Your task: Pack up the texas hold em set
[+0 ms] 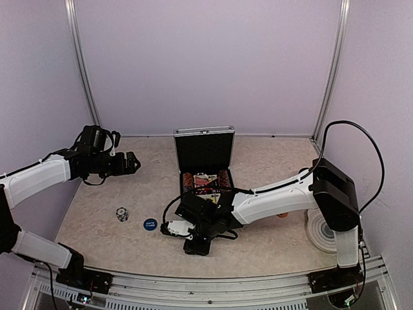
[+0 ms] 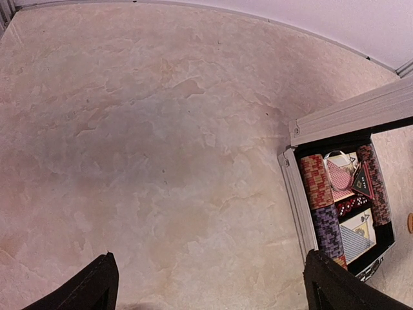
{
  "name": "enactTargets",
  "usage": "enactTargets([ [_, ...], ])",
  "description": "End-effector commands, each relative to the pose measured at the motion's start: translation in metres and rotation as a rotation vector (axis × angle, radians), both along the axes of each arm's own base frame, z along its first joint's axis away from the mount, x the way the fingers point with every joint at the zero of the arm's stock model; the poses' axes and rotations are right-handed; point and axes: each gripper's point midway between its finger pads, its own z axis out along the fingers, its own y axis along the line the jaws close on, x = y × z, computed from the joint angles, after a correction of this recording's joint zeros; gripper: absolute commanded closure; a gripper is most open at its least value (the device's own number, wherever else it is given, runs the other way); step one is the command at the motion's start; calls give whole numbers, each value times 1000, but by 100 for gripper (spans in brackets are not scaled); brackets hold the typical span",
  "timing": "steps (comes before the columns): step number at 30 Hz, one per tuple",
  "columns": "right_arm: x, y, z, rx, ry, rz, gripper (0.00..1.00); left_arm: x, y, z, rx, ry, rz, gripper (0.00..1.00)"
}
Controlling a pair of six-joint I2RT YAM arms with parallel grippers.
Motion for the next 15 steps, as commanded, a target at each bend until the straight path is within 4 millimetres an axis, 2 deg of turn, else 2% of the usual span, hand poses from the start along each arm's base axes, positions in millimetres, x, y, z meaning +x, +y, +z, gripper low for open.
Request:
enactTargets([
  [1,-1,-13,-7,-66,-22,8,56,2,0,1,-16,-12,-3,1],
  [6,4,-6,9,-33,-55,16,56,-1,-12,5,-56,-22,-60,1],
  [11,11,-2,23,-9,-95,11,56,-12,-42,9,-74,-29,-178,1],
  [15,18,-1,43,29,-141,-1,56,-24,-65,8,-79,-24,-285,1],
])
